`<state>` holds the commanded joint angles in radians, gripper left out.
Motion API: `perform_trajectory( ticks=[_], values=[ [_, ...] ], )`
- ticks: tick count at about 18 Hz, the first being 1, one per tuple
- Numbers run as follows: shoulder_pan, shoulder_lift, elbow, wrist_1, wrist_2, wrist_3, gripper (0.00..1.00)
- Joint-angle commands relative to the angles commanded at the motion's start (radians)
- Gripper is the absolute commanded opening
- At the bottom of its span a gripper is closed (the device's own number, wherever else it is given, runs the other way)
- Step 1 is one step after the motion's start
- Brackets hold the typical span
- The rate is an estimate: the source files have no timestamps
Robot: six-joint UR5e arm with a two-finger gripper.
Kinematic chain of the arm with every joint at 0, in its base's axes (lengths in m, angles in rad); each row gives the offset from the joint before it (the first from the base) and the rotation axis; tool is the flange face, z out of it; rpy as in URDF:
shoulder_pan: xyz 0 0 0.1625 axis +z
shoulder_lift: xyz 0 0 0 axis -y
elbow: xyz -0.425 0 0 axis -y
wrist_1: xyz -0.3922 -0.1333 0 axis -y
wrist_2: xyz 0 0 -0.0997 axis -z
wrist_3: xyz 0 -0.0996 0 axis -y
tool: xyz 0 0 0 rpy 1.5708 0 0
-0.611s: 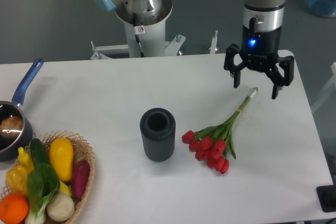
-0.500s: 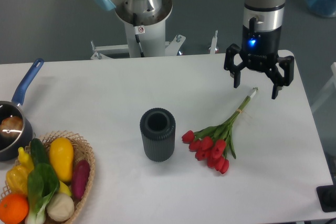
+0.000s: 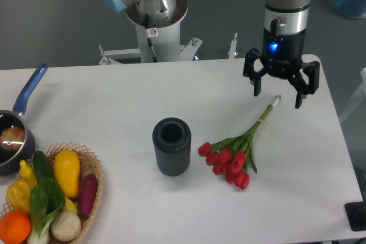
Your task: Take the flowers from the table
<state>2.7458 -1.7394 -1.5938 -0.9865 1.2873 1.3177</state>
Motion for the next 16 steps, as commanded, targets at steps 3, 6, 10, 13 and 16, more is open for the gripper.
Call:
perform_trajectory(
  ticks=[3,6,10,13,16],
  values=[
    [0.002,-0.009,-0.017,0.006,-0.017,-0.003,1.00],
    [0.000,-0.015,-0.044,0.008,-0.017,0.000,1.00],
    [-0.005,-0.022,-0.077,0.006,-0.017,0.002,1.00],
    [-0.002,-0.054,-0.084,0.006,-0.016,0.000,1.00],
    [-0.003,-0.106,-0.092,0.006,-0.014,0.000,1.00]
  ],
)
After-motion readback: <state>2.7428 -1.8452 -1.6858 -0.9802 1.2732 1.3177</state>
